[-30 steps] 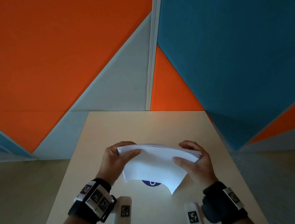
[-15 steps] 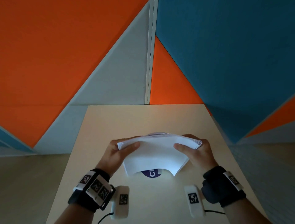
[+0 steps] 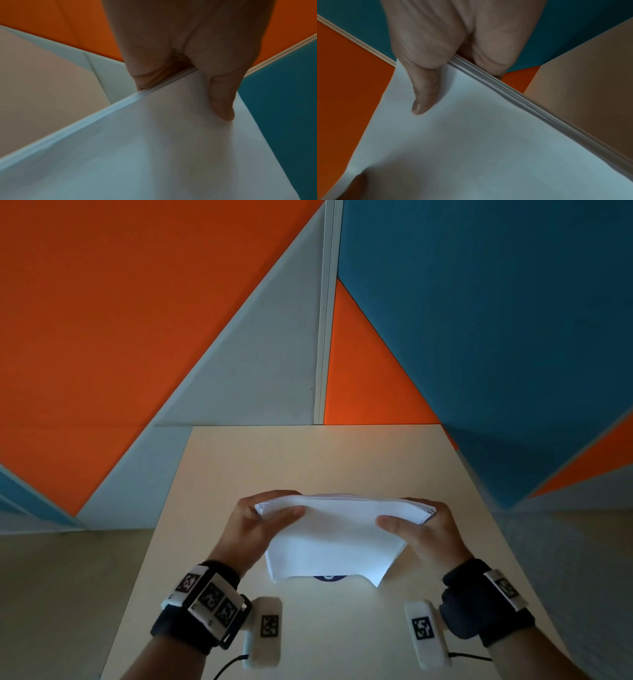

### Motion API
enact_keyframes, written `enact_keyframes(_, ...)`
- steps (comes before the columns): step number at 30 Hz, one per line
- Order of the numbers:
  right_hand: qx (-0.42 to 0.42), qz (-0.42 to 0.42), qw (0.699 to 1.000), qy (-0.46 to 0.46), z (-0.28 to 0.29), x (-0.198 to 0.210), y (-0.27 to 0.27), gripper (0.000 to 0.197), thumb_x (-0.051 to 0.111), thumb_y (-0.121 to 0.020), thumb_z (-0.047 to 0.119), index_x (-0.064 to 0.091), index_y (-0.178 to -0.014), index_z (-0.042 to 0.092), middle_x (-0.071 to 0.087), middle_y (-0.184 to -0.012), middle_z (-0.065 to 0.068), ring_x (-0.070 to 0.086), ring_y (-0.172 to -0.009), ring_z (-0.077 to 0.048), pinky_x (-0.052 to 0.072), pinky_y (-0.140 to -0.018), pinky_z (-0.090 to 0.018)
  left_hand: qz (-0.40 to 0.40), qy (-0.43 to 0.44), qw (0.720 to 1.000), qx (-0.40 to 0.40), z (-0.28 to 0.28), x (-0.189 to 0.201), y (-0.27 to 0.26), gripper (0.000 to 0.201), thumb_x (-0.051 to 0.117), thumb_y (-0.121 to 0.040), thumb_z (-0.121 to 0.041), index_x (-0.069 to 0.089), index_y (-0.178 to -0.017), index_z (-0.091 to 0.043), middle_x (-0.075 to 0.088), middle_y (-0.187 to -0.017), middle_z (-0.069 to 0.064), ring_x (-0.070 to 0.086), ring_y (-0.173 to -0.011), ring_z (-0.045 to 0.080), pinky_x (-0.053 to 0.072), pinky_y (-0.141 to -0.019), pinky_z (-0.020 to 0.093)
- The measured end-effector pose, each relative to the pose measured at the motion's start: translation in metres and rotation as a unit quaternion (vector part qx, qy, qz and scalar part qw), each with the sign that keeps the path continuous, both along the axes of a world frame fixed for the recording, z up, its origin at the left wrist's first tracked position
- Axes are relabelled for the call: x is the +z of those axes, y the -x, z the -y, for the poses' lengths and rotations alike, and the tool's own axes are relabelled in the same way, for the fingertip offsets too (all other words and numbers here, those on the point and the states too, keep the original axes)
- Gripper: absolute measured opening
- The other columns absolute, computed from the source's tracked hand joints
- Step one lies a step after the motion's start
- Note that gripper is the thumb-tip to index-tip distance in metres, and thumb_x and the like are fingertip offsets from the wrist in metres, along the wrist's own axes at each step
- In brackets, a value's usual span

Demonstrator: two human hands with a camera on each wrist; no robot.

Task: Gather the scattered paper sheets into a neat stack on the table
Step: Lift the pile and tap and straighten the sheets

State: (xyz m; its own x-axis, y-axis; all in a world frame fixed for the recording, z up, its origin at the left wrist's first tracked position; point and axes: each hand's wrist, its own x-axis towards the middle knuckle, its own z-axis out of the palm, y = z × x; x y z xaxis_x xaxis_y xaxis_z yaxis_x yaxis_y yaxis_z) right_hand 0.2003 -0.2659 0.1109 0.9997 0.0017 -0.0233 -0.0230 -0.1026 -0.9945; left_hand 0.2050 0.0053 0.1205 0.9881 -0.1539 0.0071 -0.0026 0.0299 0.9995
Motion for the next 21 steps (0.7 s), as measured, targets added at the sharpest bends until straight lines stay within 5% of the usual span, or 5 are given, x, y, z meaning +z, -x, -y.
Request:
enact_keyframes(15,0.006,-0.04,0.999,0.022,0.007,-0.013,0.001,0.022,0.079,-0.077,0.001,0.077,-0.094,0.014,0.079,-0.094,-0.002,0.075,-0.089,-0.016,0.057,-0.078,-0.022,-0.029,-0.033,0.999,-0.014,-0.001,0.0,0.006,0.019,0.067,-0.085,-0.006,0.077,-0.097,-0.017,0.078,-0.095,0.004,0.073,-0.087,0.016,0.055,-0.075,0.023)
enact_keyframes(21,0.015,-0.045,0.999,-0.001,0.008,-0.014,0.002,0.027,0.077,-0.077,-0.004,0.076,-0.095,0.016,0.079,-0.093,-0.002,0.075,-0.087,-0.015,0.057,-0.072,-0.021,0.049,-0.098,0.994,0.029,-0.003,0.015,0.006,0.022,0.073,-0.08,-0.004,0.077,-0.093,-0.022,0.077,-0.097,-0.009,0.07,-0.089,0.003,0.051,-0.078,0.013)
